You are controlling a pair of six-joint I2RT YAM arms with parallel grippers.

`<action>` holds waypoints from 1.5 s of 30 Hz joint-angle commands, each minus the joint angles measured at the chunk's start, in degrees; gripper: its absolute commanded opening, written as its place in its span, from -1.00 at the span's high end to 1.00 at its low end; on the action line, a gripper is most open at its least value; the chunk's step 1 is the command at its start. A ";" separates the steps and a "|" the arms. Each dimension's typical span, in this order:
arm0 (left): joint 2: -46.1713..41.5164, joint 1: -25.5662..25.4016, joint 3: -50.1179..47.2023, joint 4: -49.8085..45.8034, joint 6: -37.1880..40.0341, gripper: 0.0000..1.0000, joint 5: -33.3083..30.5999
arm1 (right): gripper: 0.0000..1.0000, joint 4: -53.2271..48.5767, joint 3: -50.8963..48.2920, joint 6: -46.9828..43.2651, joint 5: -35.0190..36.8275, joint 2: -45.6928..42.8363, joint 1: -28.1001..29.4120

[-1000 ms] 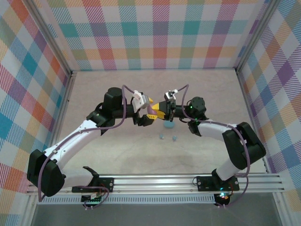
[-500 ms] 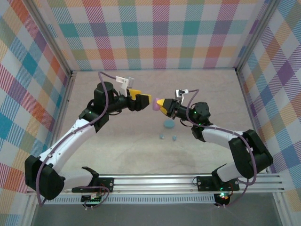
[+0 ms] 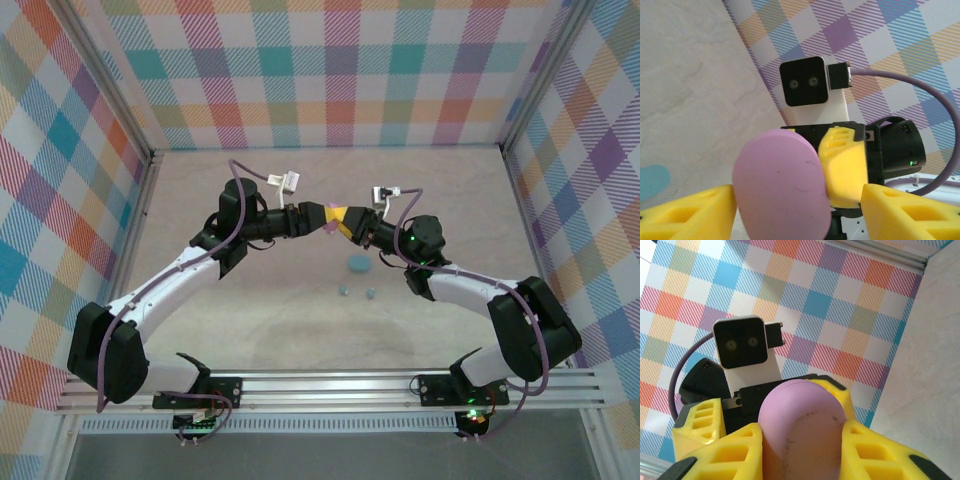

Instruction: Insert wireless bluetooth earbuds into charging case

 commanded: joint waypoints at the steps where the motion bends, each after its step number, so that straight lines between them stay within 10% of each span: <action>1: -0.18 -0.56 -0.91 3.00 -1.57 -0.30 1.51 | 0.69 -1.85 1.17 -1.77 1.71 -2.02 0.30; 20: 3.44 -1.62 -0.22 3.54 -1.40 -0.10 3.61 | 0.66 -8.42 0.98 -2.48 3.30 -4.67 0.35; 31: 2.55 -0.92 -0.25 4.51 -1.05 0.75 2.51 | 0.41 -8.92 -2.13 -3.00 0.93 -5.89 0.26; 36: 2.55 -0.56 0.43 2.88 1.51 0.81 5.20 | -0.03 -9.61 -1.81 -3.60 -0.47 -7.68 0.02; 45: 3.12 0.76 4.59 -3.18 7.02 0.86 13.26 | 0.13 -4.03 -0.74 -2.23 -7.55 -6.29 -2.51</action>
